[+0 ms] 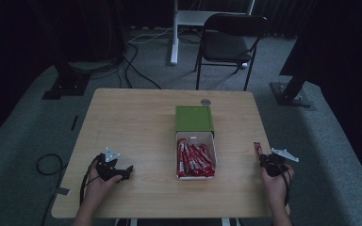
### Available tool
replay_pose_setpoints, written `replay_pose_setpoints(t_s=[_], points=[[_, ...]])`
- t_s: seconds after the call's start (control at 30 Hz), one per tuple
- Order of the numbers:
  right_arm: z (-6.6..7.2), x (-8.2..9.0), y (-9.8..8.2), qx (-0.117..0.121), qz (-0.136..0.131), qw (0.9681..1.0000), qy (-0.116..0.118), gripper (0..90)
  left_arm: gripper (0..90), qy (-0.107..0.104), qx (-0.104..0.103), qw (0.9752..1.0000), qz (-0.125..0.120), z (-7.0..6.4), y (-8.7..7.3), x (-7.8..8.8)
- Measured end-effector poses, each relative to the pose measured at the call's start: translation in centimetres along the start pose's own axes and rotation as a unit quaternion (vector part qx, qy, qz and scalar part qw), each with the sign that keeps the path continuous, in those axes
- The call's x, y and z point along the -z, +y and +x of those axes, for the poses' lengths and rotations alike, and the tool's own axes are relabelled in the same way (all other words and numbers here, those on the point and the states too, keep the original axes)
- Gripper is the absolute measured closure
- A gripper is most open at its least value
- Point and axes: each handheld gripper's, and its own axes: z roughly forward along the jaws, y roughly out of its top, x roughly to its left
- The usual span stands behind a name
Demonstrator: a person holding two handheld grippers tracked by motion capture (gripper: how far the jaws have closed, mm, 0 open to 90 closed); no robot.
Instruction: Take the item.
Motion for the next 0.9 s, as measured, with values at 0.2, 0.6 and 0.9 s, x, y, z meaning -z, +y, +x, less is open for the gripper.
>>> replay_pose_setpoints(t_s=[0.2, 0.6, 0.9], points=[[-0.2, -0.3, -0.2, 0.003, 0.010, 0.9999, 0.004, 80.7, 8.2, 0.000, 0.000, 1.0000, 0.000, 0.0, 0.0, 0.0], [-0.3, 0.3, 0.2, 0.003, 0.000, 0.9999, 0.010, 74.3, 8.2, 0.000, 0.000, 1.0000, 0.000, 0.0, 0.0, 0.0], [-0.6, 1.0, 0.9, 0.005, -0.016, 0.9994, 0.031, 57.7, 8.2, 0.000, -0.001, 1.0000, 0.000, 0.0, 0.0, 0.0]])
